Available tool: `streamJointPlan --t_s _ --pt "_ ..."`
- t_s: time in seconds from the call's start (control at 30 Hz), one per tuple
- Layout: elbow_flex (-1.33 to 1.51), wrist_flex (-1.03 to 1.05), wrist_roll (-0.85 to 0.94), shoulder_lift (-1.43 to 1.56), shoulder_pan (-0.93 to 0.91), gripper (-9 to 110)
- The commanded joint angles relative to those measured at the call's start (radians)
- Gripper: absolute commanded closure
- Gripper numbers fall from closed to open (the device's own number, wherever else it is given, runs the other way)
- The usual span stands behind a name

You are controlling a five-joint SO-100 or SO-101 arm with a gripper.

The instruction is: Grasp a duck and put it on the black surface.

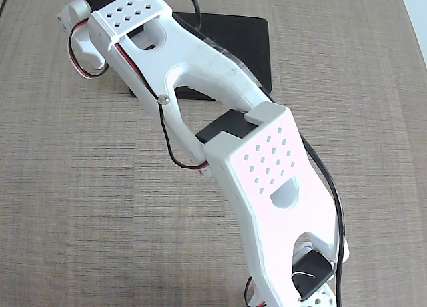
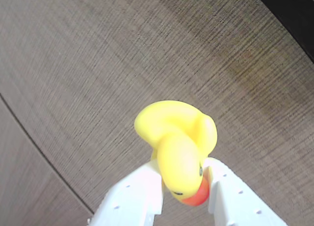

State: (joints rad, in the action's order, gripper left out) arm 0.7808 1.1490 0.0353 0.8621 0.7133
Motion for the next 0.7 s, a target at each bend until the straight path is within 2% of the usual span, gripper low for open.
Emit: streamJointPlan --t_s 0.0,0.2,0.4,0.67 --pt "0.146 -0.003 0.005 0.403 -0.044 101" --pt "0.38 -0.018 0.006 0.514 -0.206 101" --pt "0.535 -0.176 0.006 0.505 -0.345 101" --pt "0.719 -0.364 0.006 0.489 -0.368 101"
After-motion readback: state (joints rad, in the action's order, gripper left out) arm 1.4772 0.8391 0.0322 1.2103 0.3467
